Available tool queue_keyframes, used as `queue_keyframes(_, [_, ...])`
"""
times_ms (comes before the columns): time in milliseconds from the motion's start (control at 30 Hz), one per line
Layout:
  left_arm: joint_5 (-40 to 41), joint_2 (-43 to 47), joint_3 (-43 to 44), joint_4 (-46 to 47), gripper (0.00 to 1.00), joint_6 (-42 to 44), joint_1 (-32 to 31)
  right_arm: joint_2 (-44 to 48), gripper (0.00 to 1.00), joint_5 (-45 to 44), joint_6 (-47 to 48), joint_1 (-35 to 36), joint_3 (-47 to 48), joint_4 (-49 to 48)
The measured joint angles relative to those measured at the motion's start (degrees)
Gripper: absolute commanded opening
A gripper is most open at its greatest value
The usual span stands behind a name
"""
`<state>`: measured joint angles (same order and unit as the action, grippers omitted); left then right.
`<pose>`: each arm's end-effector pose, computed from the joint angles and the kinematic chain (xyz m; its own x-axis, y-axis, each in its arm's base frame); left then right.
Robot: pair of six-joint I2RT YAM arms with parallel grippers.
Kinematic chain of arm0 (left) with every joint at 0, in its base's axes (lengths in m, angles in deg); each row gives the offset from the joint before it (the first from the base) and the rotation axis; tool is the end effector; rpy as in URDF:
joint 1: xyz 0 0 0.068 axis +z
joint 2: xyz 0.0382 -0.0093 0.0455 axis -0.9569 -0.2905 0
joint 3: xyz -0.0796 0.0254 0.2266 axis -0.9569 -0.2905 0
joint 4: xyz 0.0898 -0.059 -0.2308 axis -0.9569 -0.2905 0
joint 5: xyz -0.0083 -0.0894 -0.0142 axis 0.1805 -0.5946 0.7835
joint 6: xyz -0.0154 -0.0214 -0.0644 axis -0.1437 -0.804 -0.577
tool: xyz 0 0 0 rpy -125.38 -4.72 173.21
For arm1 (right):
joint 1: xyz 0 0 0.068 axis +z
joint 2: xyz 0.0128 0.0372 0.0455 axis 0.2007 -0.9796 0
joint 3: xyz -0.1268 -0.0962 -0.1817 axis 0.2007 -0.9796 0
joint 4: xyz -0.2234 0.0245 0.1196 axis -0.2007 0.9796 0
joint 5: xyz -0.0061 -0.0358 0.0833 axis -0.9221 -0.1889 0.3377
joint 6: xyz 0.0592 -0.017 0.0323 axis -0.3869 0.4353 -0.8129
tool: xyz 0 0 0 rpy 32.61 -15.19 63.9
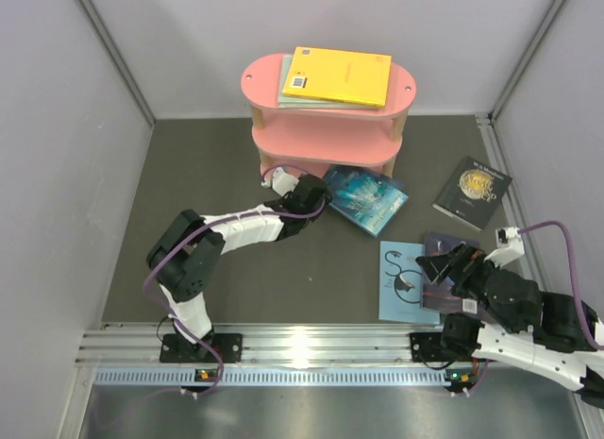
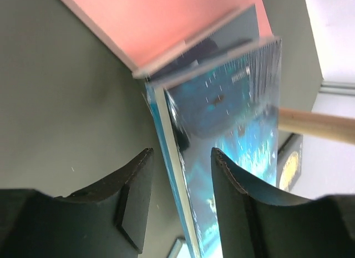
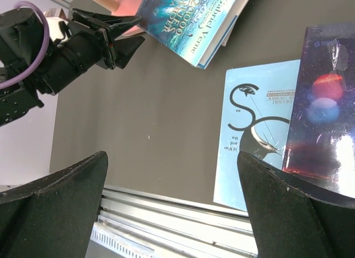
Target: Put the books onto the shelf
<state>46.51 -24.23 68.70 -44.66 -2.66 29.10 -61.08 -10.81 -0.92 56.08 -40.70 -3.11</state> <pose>0.2957 -0.2528 0.1545 -0.4543 -0.8119 -0.3667 -0.3896 0.5512 -0.7378 0.0552 0.0367 0.2809 -0.5076 0.5332 -0.6768 -0.0548 0.7639 0.6430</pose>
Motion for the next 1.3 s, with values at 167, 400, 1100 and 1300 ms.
queue_keyframes(167, [0.0,-2.3,0.5,0.6,0.51,1.8,1.5,-1.2,1.00,-0.2,0.1,0.0,0.0,-0.6])
queue_keyframes(400, [0.2,-4.1,2.1,2.0,0.51,2.5,1.8,-1.6,1.00,-0.5,0.5,0.1,0.0,-1.0])
queue_keyframes(1100, [3.2,-10.7,9.2,3.0,0.50,1.8,1.9,-1.7,1.00,-1.2,1.2,0.1,-0.7,-1.4])
queue_keyframes(1300, [2.7,-17.3,18.8,1.5,0.49,3.1,3.5,-2.8,1.00,-1.8,1.6,0.1,-0.7,-1.6])
